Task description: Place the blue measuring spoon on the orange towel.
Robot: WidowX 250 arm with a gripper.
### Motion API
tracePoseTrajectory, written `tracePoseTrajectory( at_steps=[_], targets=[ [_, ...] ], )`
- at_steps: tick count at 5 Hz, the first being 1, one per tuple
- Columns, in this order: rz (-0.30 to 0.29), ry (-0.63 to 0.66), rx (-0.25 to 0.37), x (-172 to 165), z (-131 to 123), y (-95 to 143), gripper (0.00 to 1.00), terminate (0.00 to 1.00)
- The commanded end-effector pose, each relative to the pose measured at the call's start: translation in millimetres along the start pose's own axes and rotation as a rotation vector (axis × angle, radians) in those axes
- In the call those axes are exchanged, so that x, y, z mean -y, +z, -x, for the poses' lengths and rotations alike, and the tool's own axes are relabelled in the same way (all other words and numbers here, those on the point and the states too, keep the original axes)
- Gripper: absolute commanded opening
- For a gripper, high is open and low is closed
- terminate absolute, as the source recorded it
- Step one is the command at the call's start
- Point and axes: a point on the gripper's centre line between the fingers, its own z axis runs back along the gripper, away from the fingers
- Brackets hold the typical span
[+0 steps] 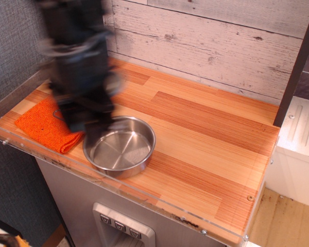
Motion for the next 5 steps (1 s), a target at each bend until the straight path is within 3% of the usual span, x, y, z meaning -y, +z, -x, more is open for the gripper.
tracePoseTrajectory(
  at_steps=[1,2,3,5],
  targets=[
    [0.039,-0.064,0.021,-96.1,36.6,-23.5,0.0,0.0],
    [0.026,-0.033,0.03,-145.4,41.8,-35.5,0.0,0.0],
    [0.005,-0.042,0.016,-169.9,34.2,-36.2,0.0,0.0],
    [-0.078,-0.089,-0.01,-163.9,-13.8,-36.4,0.0,0.0]
  ],
)
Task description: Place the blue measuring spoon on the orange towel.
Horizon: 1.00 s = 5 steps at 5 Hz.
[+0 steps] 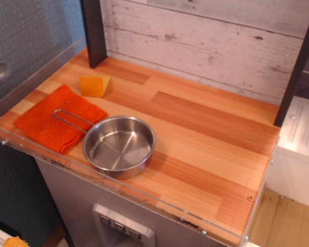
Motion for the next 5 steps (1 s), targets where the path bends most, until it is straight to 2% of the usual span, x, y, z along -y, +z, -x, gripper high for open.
tracePoseTrajectory(
  at_steps=[1,2,3,5],
  targets=[
    [-0.086,-0.045,-0.038,6.2,-36.9,3.5,0.0,0.0],
    [-0.086,-0.059,-0.081,11.8,-41.1,-7.7,0.0,0.0],
    [-0.085,-0.042,-0.093,13.7,-36.2,-12.6,0.0,0.0],
    [-0.066,-0.057,-0.035,20.3,-38.9,-13.7,0.0,0.0]
  ],
)
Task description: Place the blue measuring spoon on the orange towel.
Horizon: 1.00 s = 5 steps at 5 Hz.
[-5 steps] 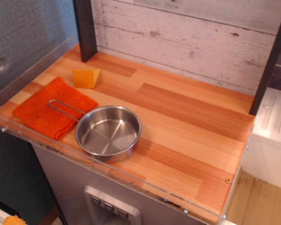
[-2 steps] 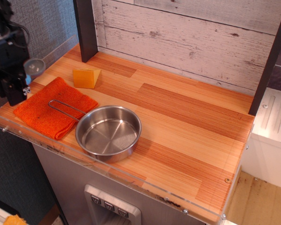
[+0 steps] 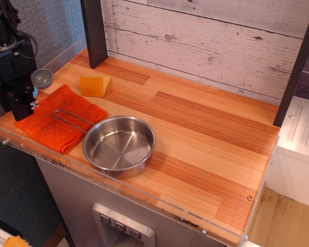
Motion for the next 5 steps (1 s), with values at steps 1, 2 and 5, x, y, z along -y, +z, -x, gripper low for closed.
tracePoseTrajectory(
  at_steps=[1,2,5],
  targets=[
    [-0.023,-0.078,0.106,1.8,-8.5,12.4,0.0,0.0],
    [-0.015,-0.085,0.114,2.5,-8.0,11.1,0.0,0.0],
    [-0.006,-0.079,0.087,7.3,-8.8,17.0,1.0,0.0]
  ],
)
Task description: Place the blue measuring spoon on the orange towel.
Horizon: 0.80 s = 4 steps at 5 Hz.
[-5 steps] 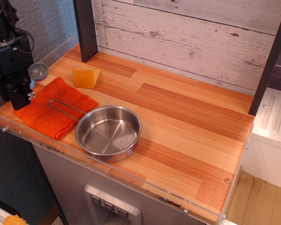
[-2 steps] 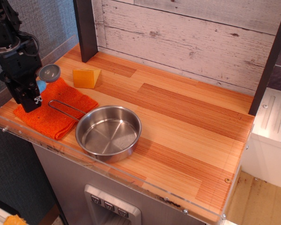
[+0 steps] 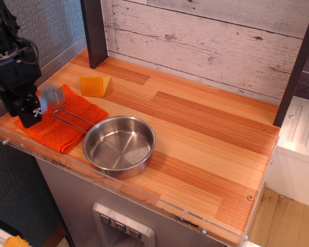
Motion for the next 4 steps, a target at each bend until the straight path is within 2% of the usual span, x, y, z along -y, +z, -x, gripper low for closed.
tracePoseTrajectory(
  at_steps=[1,2,3,4],
  targets=[
    [-0.068,-0.042,0.053,2.1,-15.4,30.0,1.0,0.0],
    [-0.086,0.023,0.105,24.2,-31.6,62.6,1.0,0.0],
    [-0.006,0.138,0.218,47.4,-38.9,75.3,1.0,0.0],
    [0.051,0.217,0.234,67.9,-48.6,69.7,1.0,0.0]
  ],
)
